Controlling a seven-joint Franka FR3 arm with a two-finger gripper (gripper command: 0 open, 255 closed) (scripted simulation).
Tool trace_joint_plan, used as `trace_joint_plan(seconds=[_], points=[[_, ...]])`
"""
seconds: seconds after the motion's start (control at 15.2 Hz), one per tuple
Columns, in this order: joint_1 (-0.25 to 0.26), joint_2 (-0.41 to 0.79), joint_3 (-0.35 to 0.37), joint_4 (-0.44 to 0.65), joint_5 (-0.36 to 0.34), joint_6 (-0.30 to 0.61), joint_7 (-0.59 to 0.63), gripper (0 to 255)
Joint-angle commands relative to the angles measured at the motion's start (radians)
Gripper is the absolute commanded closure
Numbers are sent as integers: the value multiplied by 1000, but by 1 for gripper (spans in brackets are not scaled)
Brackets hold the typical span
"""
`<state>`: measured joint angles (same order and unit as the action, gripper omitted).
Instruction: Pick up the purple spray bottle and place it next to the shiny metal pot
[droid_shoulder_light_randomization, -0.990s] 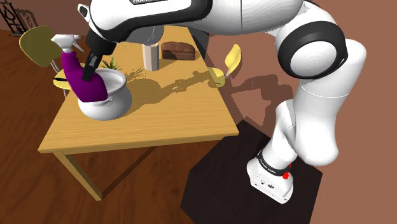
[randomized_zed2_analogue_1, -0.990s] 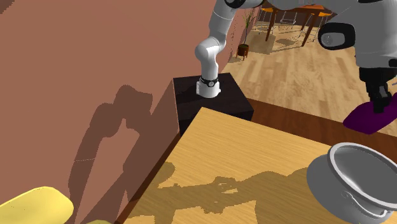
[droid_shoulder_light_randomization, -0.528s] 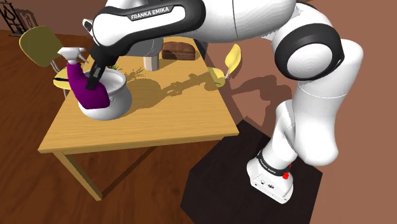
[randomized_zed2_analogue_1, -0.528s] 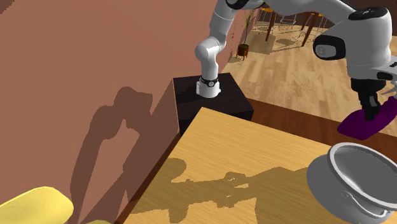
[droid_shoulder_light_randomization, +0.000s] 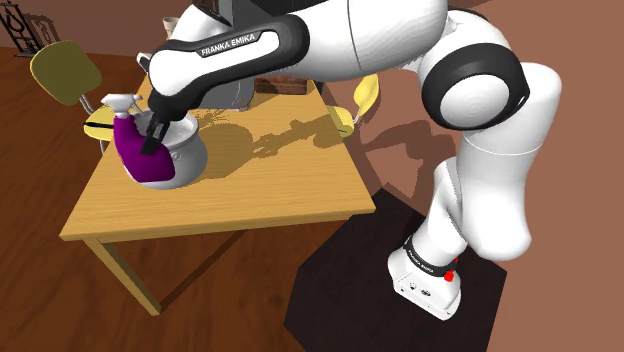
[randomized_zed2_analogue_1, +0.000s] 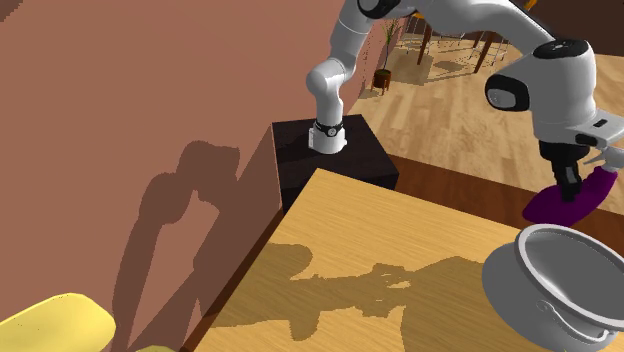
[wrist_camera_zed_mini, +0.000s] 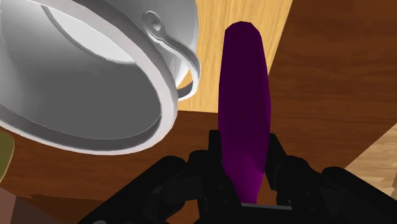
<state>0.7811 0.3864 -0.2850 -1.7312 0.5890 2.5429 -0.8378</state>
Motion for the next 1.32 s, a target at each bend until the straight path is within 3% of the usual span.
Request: trace_joint_plan(seconds=[0.0, 1.25], points=[[-4, 11, 8, -10, 16, 21, -16, 255], [-62, 138, 99, -47, 164, 174, -171, 255]])
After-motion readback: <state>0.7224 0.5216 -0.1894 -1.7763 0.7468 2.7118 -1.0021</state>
